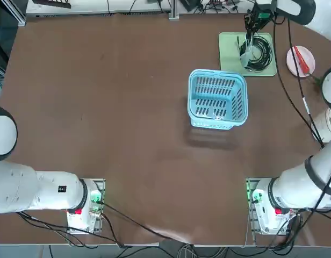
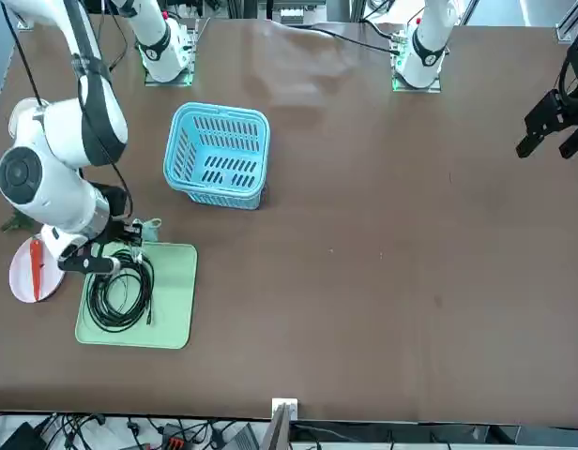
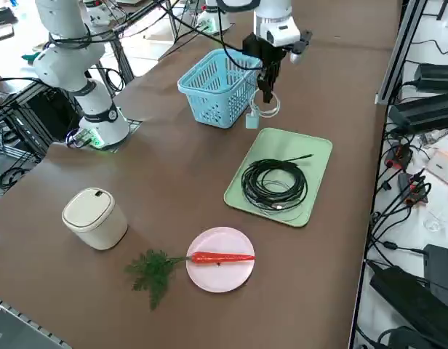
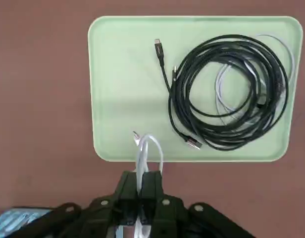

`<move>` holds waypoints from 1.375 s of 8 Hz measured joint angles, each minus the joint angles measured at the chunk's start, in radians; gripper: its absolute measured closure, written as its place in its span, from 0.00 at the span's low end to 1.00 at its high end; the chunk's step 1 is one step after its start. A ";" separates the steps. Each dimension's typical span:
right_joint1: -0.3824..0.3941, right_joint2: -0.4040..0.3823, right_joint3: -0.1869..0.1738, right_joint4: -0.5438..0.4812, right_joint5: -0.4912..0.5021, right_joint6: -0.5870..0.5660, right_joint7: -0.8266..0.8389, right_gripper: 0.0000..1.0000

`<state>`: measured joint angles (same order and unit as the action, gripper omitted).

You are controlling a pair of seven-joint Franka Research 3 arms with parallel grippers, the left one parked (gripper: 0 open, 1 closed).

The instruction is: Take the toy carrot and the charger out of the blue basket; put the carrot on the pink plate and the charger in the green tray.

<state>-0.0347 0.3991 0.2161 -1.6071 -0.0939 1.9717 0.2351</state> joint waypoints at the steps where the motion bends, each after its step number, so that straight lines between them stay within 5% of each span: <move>1: 0.000 0.020 0.002 0.001 -0.002 0.030 0.000 0.97; 5: -0.002 0.113 0.002 0.018 -0.026 0.136 -0.001 0.97; 11: -0.025 0.168 0.001 0.073 -0.029 0.143 -0.057 0.96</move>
<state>-0.0599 0.5669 0.2176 -1.5342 -0.1228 2.1147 0.1776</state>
